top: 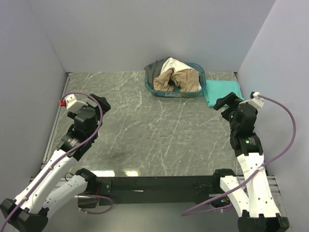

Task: Fold and stack the t-shirts
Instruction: Grab the tshirt from the pile

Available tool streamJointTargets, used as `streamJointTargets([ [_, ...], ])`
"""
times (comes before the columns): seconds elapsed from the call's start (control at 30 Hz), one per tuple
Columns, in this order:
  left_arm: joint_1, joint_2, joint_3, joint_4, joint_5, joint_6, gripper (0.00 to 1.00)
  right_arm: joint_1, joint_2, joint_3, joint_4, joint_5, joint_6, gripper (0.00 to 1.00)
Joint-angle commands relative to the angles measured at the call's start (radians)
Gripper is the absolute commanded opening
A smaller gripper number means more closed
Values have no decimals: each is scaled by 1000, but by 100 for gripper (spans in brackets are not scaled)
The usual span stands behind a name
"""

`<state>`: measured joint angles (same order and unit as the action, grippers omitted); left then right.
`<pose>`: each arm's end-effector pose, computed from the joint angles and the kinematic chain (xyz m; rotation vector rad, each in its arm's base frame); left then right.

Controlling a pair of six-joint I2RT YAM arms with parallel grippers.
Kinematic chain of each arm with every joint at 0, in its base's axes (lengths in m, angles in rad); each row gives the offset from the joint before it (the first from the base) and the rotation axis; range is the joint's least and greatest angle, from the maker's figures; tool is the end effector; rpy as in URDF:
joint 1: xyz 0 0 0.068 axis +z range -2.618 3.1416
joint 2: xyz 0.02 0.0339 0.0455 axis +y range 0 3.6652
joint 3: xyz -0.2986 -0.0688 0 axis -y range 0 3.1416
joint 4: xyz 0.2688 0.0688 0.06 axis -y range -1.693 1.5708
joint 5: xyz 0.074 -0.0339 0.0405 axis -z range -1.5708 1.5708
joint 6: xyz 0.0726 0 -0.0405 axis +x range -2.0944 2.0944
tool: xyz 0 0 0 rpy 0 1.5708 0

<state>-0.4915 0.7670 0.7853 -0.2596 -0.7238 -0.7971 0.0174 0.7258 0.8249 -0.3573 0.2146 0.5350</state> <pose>0.1967 -0.0507 0.3549 -0.7513 1.5908 -0.2835 0.1986 -0.0120 0.3610 0.6121 1.7217 0.1938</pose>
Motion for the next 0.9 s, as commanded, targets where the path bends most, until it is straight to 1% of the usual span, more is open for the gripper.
streamJointTargets([
  [0.0, -1, 0, 0, 8, -32, 30, 100, 4, -9, 25, 47, -53, -72, 100],
  [0.03, -1, 3, 3, -4, -46, 26, 99, 4, -9, 13, 79, -101, -110, 100],
  [0.1, -1, 6, 6, -9, -49, 33, 100, 4, 3, 16, 96, -148, -153, 100],
  [0.13, -1, 5, 6, -9, -49, 35, 99, 4, 15, 34, 101, -177, -194, 100],
  [0.17, -1, 5, 2, -7, -46, 33, 99, 4, 53, 55, 95, -211, -207, 100],
  [0.2, -1, 2, -3, -1, -45, 36, 99, 4, 82, 81, 84, -212, -210, 100],
  [0.23, -1, -1, -7, 5, -43, 36, 99, 3, 112, 145, 60, -234, -202, 100],
  [0.27, -1, -1, -11, 6, -40, 38, 99, 4, 185, 179, 49, -251, -198, 100],
  [0.3, -1, -3, -12, 6, -37, 39, 99, 4, 226, 212, 43, -308, -202, 100],
  [0.33, -1, -6, -12, 6, -37, 36, 99, 3, 272, 291, 5, -345, -195, 100],
  [0.37, -1, -8, -12, 0, -39, 36, 99, 4, 365, 331, -8, -381, -190, 100],
  [0.4, -1, -8, -14, -1, -39, 35, 99, 4, 412, 364, -11, -409, -184, 100],
  [0.43, -1, -12, -15, -4, -40, 33, 99, 6, 456, 412, 16, -469, -176, 100],
  [0.47, -1, -15, -18, -6, -43, 32, 99, 10, 545, 434, 29, -475, -162, 100],
  [0.5, -1, -15, -20, -6, -43, 32, 99, 18, 591, 465, 32, -465, -153, 99],
  [0.53, -1, -21, -21, -6, -43, 35, 99, 39, 637, 537, 21, -436, -167, 99],
  [0.57, -1, -23, -21, -7, -46, 35, 100, 53, 731, 574, 14, -396, -171, 98],
  [0.6, -1, -24, -21, -10, -51, 27, 99, 70, 777, 648, 3, -356, -181, 98],
  [0.63, -1, -28, -23, -10, -51, 26, 99, 85, 823, 684, 4, -277, -206, 97],
  [0.67, -1, -29, -24, -10, -52, 26, 99, 111, 913, 719, 3, -239, -213, 97],
  [0.7, -1, -32, -26, -7, -49, 27, 100, 119, 960, 790, -2, -216, -220, 97],
  [0.73, -1, -31, -29, -7, -52, 26, 99, 125, 1045, 831, -11, -180, -224, 96],
  [0.8, -1, -31, -31, -13, -57, 22, 99, 141, 1127, 941, -17, -124, -262, 94],
  [0.83, -1, -29, -29, -15, -62, 16, 99, 147, 1194, 968, -9, -106, -273, 92],
  [0.87, -1, -26, -27, -17, -60, 10, 100, 150, 1227, 994, -2, -74, -283, 92],
])
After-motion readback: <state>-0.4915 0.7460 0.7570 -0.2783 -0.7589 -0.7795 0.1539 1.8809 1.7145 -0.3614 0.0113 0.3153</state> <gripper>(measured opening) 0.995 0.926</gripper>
